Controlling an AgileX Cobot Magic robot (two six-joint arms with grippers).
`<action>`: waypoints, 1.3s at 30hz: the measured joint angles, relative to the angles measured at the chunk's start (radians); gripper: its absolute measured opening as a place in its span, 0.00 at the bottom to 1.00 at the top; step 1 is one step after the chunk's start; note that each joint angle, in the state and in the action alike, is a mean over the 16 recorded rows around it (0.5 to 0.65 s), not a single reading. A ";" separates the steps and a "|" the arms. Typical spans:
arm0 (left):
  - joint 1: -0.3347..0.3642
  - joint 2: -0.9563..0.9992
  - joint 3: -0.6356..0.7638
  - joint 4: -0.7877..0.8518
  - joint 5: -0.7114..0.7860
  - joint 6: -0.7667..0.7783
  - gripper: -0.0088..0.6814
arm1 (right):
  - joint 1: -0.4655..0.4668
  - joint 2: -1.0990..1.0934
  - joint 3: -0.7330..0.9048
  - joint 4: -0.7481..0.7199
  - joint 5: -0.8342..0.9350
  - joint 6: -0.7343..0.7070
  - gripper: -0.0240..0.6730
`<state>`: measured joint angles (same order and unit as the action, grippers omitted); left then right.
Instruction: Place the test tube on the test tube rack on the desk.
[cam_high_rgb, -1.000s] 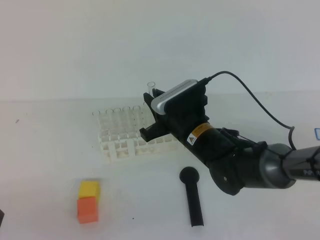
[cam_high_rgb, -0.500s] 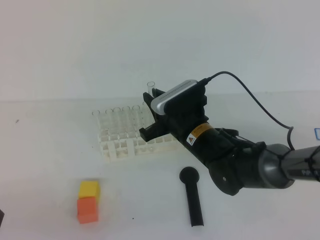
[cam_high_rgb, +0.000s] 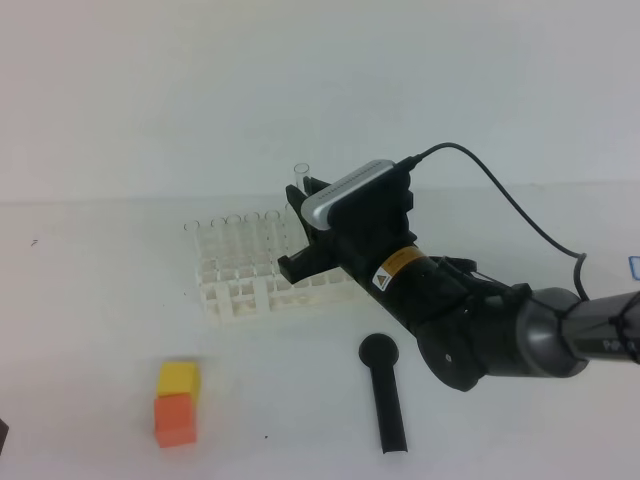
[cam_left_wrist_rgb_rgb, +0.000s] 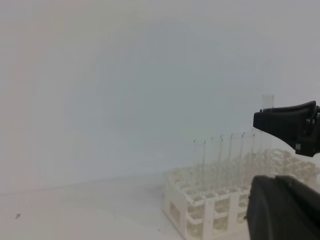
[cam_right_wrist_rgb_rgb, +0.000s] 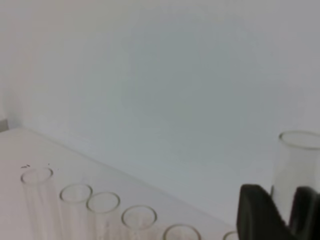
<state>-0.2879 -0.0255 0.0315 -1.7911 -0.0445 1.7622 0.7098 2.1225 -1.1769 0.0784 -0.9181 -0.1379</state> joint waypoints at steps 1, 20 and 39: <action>0.000 0.000 0.000 0.000 0.000 0.000 0.01 | 0.000 0.000 -0.001 0.000 0.001 0.000 0.25; 0.000 0.000 0.000 0.000 0.000 0.000 0.01 | 0.000 -0.024 -0.007 -0.001 0.062 -0.028 0.53; 0.000 0.001 -0.002 0.007 0.000 0.000 0.01 | 0.000 -0.371 0.006 0.056 0.487 -0.274 0.15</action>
<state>-0.2879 -0.0245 0.0297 -1.7839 -0.0447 1.7623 0.7098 1.7520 -1.1705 0.1345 -0.4308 -0.4121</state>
